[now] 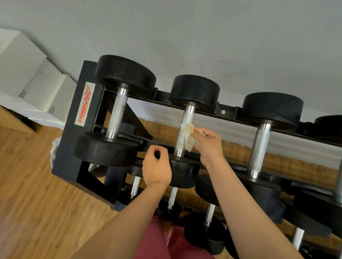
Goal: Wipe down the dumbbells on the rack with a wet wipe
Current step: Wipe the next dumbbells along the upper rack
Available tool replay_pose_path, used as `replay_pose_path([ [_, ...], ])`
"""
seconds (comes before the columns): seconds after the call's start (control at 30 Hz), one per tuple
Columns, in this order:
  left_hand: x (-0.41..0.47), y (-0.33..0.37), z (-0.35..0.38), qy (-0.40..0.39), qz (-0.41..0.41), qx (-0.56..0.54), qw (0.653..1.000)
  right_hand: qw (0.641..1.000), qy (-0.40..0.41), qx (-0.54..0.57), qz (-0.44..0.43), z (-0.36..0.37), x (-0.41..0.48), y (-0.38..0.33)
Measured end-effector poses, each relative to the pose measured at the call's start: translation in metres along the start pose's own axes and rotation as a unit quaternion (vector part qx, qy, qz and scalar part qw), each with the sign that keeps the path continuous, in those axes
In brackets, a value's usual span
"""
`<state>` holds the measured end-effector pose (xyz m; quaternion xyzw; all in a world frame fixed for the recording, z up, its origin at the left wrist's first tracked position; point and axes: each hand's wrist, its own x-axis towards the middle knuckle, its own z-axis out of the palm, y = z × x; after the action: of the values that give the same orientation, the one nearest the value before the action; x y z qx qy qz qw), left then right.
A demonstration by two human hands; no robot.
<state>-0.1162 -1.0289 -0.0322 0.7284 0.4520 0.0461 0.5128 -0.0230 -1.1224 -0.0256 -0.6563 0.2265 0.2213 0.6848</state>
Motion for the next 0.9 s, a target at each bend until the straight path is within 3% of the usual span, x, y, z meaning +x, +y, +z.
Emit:
replay_pose_path([
  [0.4,0.003,-0.004,0.002,0.006,0.004,0.005,1.000,0.995,-0.033,-0.090,-0.013,-0.010,-0.015,0.011],
  [0.7,0.004,-0.004,0.001,-0.017,0.000,0.029,0.999,0.942,-0.039,-0.326,-0.069,-0.011,-0.028,0.010],
  [0.9,0.008,-0.007,-0.005,-0.089,-0.014,-0.005,0.996,0.969,-0.003,-0.223,-0.106,-0.021,-0.065,-0.001],
])
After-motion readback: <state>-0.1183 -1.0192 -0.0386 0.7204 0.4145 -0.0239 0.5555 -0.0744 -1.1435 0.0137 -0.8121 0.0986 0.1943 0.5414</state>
